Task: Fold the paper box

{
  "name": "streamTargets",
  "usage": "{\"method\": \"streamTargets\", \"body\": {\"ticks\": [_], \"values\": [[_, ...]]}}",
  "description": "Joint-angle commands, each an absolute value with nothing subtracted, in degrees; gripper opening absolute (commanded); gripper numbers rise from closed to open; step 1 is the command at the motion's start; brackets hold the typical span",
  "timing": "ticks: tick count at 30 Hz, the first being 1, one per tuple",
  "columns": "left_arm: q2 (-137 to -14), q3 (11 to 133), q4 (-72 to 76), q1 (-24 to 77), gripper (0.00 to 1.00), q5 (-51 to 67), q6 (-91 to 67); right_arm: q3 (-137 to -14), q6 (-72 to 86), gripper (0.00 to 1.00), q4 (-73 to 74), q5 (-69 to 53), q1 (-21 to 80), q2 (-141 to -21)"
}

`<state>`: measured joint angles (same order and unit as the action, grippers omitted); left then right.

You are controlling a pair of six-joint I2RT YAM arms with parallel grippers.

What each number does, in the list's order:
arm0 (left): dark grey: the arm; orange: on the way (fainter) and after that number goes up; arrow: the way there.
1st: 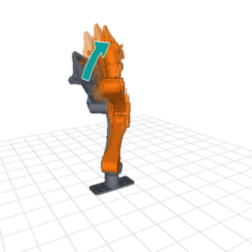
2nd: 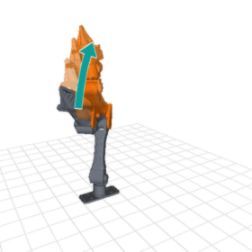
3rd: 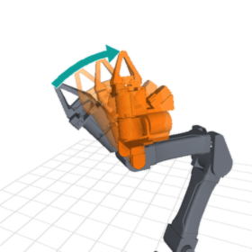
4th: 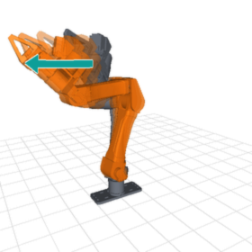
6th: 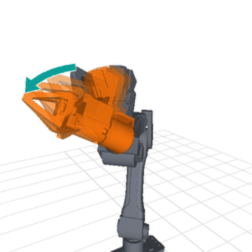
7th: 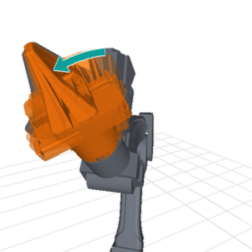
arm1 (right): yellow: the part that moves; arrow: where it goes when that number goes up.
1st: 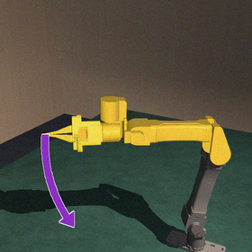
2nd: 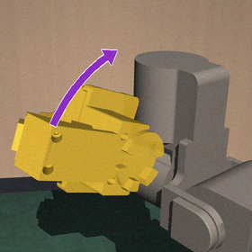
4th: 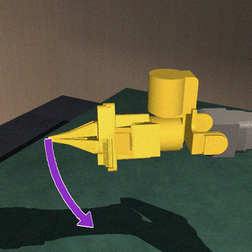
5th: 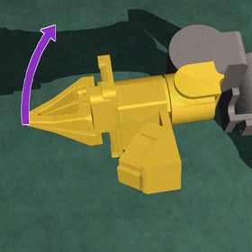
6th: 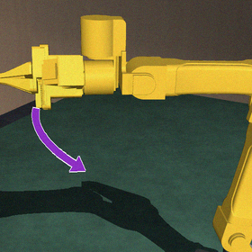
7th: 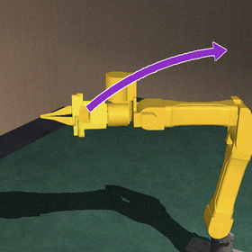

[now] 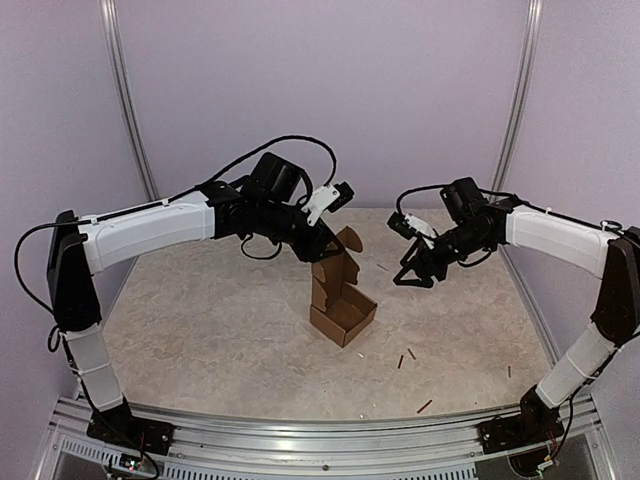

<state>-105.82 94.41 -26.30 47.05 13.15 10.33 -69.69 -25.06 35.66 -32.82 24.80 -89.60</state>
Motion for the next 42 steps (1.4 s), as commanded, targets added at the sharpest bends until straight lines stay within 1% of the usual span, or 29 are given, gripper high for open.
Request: {"method": "streamTargets", "body": {"ticks": [1, 5, 8, 11, 14, 15, 17, 19, 23, 26, 28, 29, 30, 33, 34, 38, 42], "values": [[-107.7, 96.2, -27.0, 49.6, 0.39, 13.2, 15.8, -69.2, -25.5, 0.66, 38.0, -34.9, 23.1, -86.8], [-109.7, 97.1, -26.6, 51.1, 0.39, 12.5, 17.9, -68.6, -25.6, 0.66, 38.8, -34.6, 21.6, -86.1], [-110.2, 97.0, -24.4, 51.7, 0.39, 10.2, 18.7, -67.5, -24.1, 0.66, 36.6, -33.3, 20.7, -86.8], [-108.5, 93.0, -18.8, 51.7, 0.40, 10.4, 20.6, -66.9, -23.8, 0.66, 34.2, -34.3, 20.5, -88.6], [-104.3, 88.2, -10.2, 51.9, 0.51, 8.5, 20.6, -67.8, -24.4, 0.63, 33.5, -36.8, 20.4, -91.7], [-102.9, 86.2, -7.0, 52.2, 0.54, 6.9, 20.1, -68.0, -24.9, 0.62, 33.5, -37.0, 20.2, -92.2], [-96.5, 80.1, 0.3, 52.9, 0.59, 3.8, 18.5, -68.3, -26.3, 0.62, 33.0, -37.6, 19.9, -93.0], [-89.4, 73.4, 5.5, 52.8, 0.63, 1.6, 15.1, -68.6, -30.1, 0.62, 33.1, -38.6, 19.8, -93.2], [-79.2, 61.9, 5.6, 52.2, 0.64, -1.5, 7.2, -68.8, -41.4, 0.62, 32.6, -39.7, 19.8, -93.2], [-76.2, 56.7, 3.7, 52.8, 0.58, -3.5, -2.8, -70.0, -45.6, 0.63, 31.5, -41.3, 19.8, -94.4], [-76.5, 55.1, 4.6, 55.0, 0.55, -4.8, -8.4, -71.9, -45.9, 0.64, 30.2, -42.2, 19.8, -96.2], [-77.5, 54.9, 5.4, 56.8, 0.55, -7.8, -10.5, -73.2, -45.8, 0.64, 29.9, -43.1, 19.8, -97.4], [-78.4, 55.0, 6.3, 58.7, 0.56, -12.3, -12.3, -74.4, -45.7, 0.64, 29.6, -44.0, 19.8, -98.5], [-83.5, 58.3, 7.2, 63.2, 0.60, -20.6, -14.0, -76.4, -46.4, 0.64, 30.5, -46.9, 20.6, -100.7], [-85.1, 60.2, 6.2, 63.6, 0.61, -21.8, -14.5, -76.6, -47.2, 0.64, 31.4, -47.1, 21.0, -100.8], [-94.1, 69.4, -1.9, 64.3, 0.61, -25.8, -15.6, -74.3, -49.4, 0.63, 33.5, -45.8, 23.7, -97.9], [-98.6, 72.4, -1.5, 63.7, 0.61, -28.0, -11.0, -68.8, -48.8, 0.63, 33.5, -43.6, 27.2, -92.1]]}}
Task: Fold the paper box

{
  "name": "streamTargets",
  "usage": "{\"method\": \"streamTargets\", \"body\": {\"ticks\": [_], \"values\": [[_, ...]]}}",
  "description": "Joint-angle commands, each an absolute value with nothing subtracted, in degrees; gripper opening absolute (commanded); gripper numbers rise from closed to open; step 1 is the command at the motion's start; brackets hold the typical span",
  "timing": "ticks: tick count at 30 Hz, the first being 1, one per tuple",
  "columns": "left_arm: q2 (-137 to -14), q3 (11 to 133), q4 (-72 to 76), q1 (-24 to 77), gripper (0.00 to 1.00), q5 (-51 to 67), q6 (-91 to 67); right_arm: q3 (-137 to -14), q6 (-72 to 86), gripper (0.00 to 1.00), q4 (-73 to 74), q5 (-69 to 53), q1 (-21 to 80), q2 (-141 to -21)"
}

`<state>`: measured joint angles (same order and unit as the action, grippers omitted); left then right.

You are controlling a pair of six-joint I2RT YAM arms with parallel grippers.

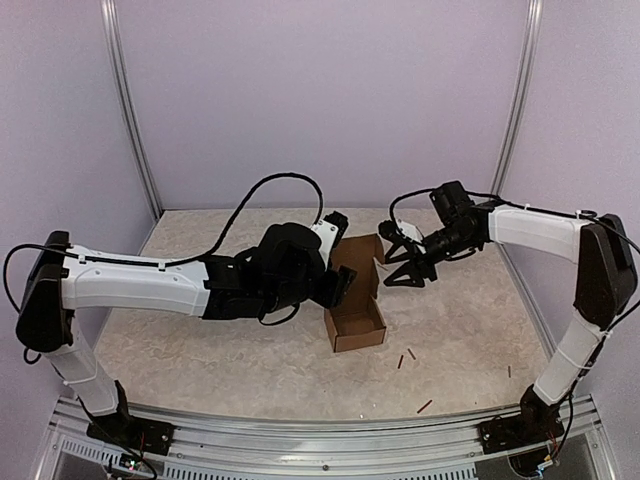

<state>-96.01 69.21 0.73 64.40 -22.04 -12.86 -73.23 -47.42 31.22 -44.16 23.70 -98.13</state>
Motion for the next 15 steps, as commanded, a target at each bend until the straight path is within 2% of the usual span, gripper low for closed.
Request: {"method": "streamTargets", "body": {"ticks": [1, 10, 15], "values": [[-99.4, 72.6, -0.7, 63.2, 0.61, -27.4, -9.6, -67.4, -48.3, 0.63, 33.3, -42.9, 28.0, -90.5], [-101.7, 73.5, 8.2, 55.7, 0.55, -13.8, 2.8, -59.7, -44.5, 0.63, 34.8, -38.4, 29.4, -78.8], [-96.0, 66.1, 8.0, 56.4, 0.62, -13.8, 2.6, -56.3, -43.8, 0.64, 35.6, -34.4, 28.7, -73.2]]}}
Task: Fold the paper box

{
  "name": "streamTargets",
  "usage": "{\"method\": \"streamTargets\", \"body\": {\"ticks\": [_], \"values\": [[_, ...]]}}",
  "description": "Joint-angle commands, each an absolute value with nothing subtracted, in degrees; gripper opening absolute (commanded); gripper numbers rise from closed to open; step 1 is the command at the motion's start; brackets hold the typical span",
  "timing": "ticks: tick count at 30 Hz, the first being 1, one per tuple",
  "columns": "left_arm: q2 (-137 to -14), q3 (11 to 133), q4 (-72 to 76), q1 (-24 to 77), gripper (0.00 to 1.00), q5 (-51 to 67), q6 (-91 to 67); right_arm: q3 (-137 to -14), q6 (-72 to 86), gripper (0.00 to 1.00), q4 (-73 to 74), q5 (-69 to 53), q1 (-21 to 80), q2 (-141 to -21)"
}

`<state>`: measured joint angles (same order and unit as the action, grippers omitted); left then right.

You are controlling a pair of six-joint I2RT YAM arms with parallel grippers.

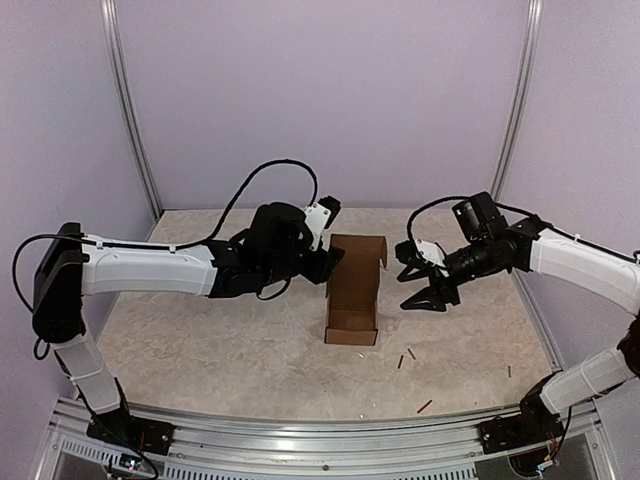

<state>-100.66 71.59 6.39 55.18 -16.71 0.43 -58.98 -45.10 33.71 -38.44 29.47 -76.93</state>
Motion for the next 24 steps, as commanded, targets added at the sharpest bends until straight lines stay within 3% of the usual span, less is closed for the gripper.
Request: {"method": "streamTargets", "body": {"ticks": [1, 6, 19, 24], "values": [[-94.2, 63.5, 8.4, 56.4, 0.63, -13.5, 1.1, -55.6, -43.7, 0.65, 33.8, -33.9, 28.0, -72.6], [-89.5, 61.5, 2.3, 55.5, 0.60, -10.6, -7.9, -58.3, -45.0, 0.66, 29.9, -34.6, 24.4, -78.4], [-101.5, 68.5, 3.7, 56.7, 0.43, -17.9, -8.4, -70.4, -47.0, 0.66, 28.6, -42.0, 23.2, -97.1], [-104.0, 69.3, 5.2, 56.9, 0.24, -17.7, -6.9, -69.0, -46.9, 0.66, 29.3, -42.4, 23.2, -95.6]]}}
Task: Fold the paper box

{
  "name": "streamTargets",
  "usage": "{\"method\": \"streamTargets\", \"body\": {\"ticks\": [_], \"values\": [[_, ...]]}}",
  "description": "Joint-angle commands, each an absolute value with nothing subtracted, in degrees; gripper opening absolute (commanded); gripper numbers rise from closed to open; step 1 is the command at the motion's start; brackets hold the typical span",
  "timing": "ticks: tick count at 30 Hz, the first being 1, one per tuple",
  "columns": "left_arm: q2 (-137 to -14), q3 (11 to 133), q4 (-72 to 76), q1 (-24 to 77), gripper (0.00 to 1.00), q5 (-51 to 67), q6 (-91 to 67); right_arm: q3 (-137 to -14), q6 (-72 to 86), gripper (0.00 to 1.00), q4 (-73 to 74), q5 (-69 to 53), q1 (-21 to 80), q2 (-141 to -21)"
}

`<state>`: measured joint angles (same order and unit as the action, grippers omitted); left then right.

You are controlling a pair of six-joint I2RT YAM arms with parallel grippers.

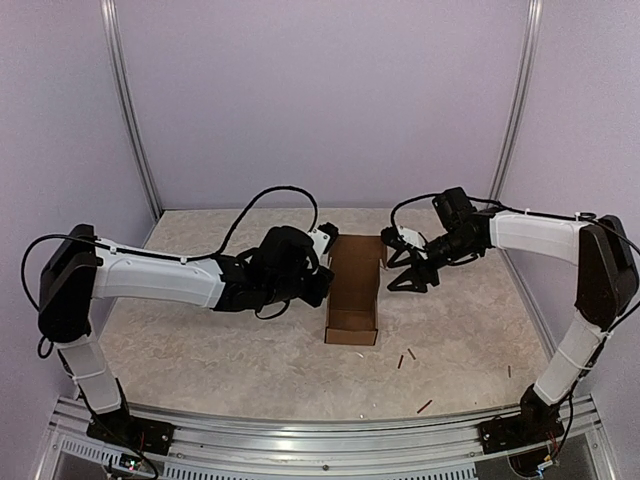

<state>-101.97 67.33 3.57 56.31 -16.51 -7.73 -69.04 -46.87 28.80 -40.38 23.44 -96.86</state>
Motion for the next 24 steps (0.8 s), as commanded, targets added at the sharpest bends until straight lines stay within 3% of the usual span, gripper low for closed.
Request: {"method": "streamTargets", "body": {"ticks": [1, 7, 16, 24], "values": [[-104.3, 69.4, 5.5, 56.8, 0.19, -17.5, -6.2, -68.4, -46.9, 0.66, 29.4, -42.2, 23.1, -94.9], [-105.5, 69.6, 8.3, 55.7, 0.04, -14.0, 1.2, -66.7, -49.7, 0.67, 34.0, -40.6, 22.9, -91.3], [-106.0, 72.1, 9.8, 51.0, 0.01, 2.8, 11.8, -64.7, -52.2, 0.66, 34.6, -37.9, 22.5, -89.3], [-108.6, 73.8, 11.0, 50.8, 0.04, 4.0, 7.1, -62.1, -48.2, 0.62, 27.7, -35.5, 23.3, -86.6]]}}
